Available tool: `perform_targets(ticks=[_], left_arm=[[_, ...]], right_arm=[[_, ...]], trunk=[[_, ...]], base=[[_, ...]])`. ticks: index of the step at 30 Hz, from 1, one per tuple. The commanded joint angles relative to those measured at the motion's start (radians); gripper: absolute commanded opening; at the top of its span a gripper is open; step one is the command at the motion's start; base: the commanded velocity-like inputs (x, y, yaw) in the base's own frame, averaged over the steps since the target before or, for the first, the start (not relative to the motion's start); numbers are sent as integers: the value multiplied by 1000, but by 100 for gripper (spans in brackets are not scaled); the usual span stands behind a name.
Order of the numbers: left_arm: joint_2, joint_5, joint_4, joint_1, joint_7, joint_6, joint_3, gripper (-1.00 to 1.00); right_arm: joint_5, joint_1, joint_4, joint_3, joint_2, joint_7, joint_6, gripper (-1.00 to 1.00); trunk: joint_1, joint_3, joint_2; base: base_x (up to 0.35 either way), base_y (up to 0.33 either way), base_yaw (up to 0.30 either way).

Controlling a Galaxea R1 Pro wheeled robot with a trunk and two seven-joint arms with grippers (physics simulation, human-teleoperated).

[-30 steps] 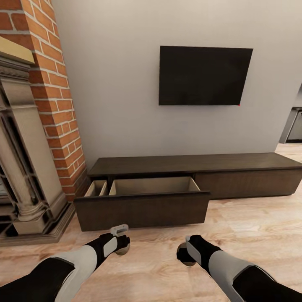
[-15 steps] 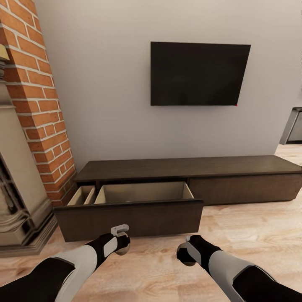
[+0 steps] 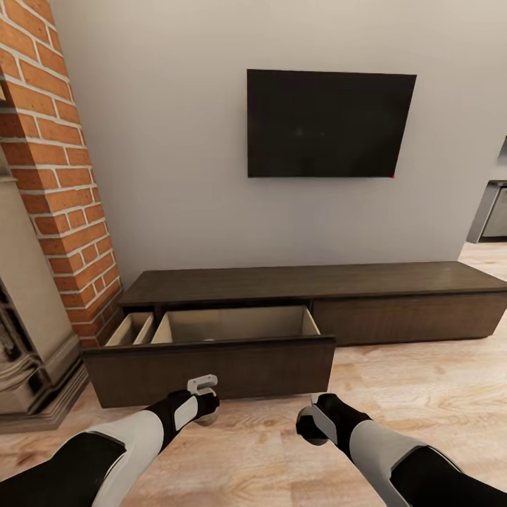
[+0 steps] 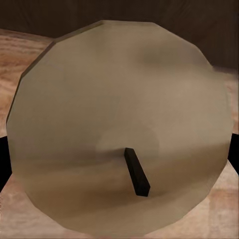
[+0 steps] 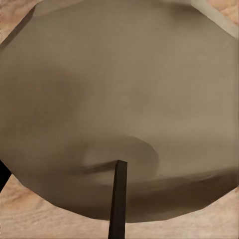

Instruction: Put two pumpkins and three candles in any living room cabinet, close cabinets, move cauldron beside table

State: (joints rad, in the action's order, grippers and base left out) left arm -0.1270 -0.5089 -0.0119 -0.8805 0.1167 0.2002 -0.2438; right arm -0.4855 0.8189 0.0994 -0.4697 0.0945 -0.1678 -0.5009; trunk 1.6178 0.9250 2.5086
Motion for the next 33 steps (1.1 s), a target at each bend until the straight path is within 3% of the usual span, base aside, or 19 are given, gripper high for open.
perform_targets(ticks=[1,3,8,12,14,16,18,25,28,30,33], left_arm=[[0,-10,0,-1,2,4,-9,-100],[0,-10,7,-1,2,16,-9,-100],[2,-9,127,-2,2,181,-8,-100],[9,-7,332,-2,4,425,-5,-100],[12,-7,382,-2,4,479,-4,-100],[17,-7,491,-2,5,589,-3,-100],[18,-7,531,-2,7,640,-2,-100],[19,-6,570,-4,7,771,0,-100],[19,-6,568,-8,7,798,0,-100],[19,-6,560,-10,8,805,0,-100],[22,-8,493,-22,8,811,0,-100]], right_arm=[[-10,0,8,-6,0,-7,-7,-100],[-10,0,28,-5,-1,-7,-12,-100],[-11,2,106,-2,-3,-6,-125,-100],[-14,7,164,2,-4,-1,-306,-100],[-14,10,175,3,-4,-1,-329,-100],[-15,29,191,3,-4,-2,-358,-100],[-16,52,195,3,-4,-3,-369,-100],[-21,157,210,7,-4,-3,-517,-100],[-29,203,214,8,-4,-3,-541,-100],[-54,232,214,8,-4,-4,-546,-100],[-146,298,210,8,-3,-9,-546,-100]], trunk=[[0,1,0],[0,1,0],[0,1,0],[0,1,0],[0,1,0],[0,1,0],[0,1,0],[0,1,0],[0,1,0],[0,1,0],[0,1,0]], base=[[0,0,0],[0,0,0],[0,0,0],[0,0,0],[0,0,0],[0,0,0],[0,0,0],[0,0,0],[0,0,0],[0,0,0],[0,0,0]])
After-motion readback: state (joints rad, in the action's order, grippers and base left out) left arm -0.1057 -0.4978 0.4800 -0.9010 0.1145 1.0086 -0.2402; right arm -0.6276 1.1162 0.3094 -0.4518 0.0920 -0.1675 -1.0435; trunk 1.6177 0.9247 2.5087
